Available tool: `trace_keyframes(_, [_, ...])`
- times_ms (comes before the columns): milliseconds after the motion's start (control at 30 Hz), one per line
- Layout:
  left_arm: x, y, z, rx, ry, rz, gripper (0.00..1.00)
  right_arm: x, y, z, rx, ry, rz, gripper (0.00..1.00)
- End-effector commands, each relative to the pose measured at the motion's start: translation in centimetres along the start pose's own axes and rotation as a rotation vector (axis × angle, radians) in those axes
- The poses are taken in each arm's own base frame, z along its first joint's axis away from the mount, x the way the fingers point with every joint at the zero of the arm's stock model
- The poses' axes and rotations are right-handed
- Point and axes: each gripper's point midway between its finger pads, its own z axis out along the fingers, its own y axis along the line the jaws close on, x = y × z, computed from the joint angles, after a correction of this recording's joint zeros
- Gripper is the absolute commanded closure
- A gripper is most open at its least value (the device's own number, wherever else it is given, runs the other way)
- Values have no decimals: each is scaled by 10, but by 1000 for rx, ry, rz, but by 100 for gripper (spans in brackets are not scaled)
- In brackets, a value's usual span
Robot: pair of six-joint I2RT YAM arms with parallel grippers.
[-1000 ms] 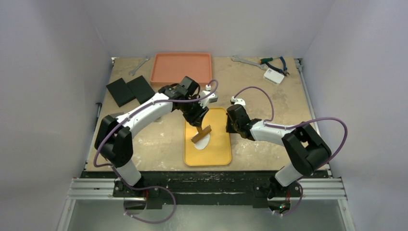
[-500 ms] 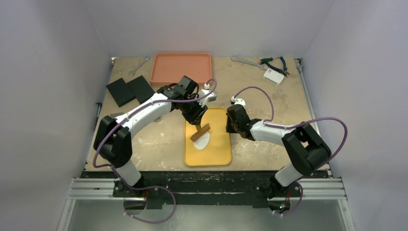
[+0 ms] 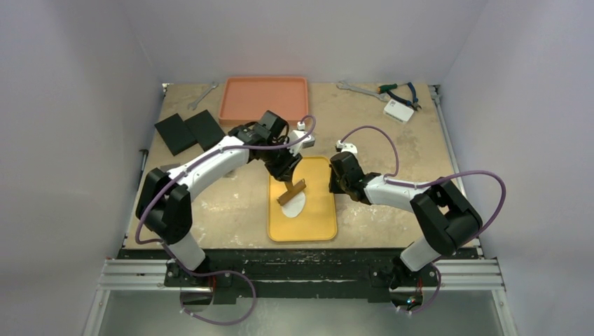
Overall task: Roll out the dumpling wrappers from the dough
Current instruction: Flatten out the dough on the work surface.
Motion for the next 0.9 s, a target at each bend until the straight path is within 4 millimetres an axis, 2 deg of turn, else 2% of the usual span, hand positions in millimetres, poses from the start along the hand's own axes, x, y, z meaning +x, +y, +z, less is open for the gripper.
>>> trace_keyframes(0, [32,68,0,-237,81,27,100,5,-4,0,11,17,-37,100])
trace_keyframes(33, [30,65,-1,-226,69,26,100,5,-4,0,12,17,-36,100])
trace_keyframes(167, [21,30,6,-142,52,56,100,5,-4,2,12,20,-39,100])
trace_keyframes(267, [23,5,16,-70,65,65,100,5,-3,2,12,20,-39,100])
trace_keyframes(367, [21,-8,19,-42,73,88,100,5,-4,1,12,19,-39,100])
trace_keyframes(433, [19,-6,17,-49,77,101,100,6,-4,2,14,21,-39,100])
trace_keyframes(600, [33,51,15,-163,101,41,100,5,-3,1,10,21,-40,100])
trace_keyframes(667, [37,64,12,-188,109,24,100,6,-3,1,9,20,-40,100])
trace_keyframes(733, [35,60,11,-173,94,28,100,5,-3,1,9,20,-40,100])
trace_keyframes(867, [26,36,13,-131,87,57,100,6,-3,2,8,23,-42,100])
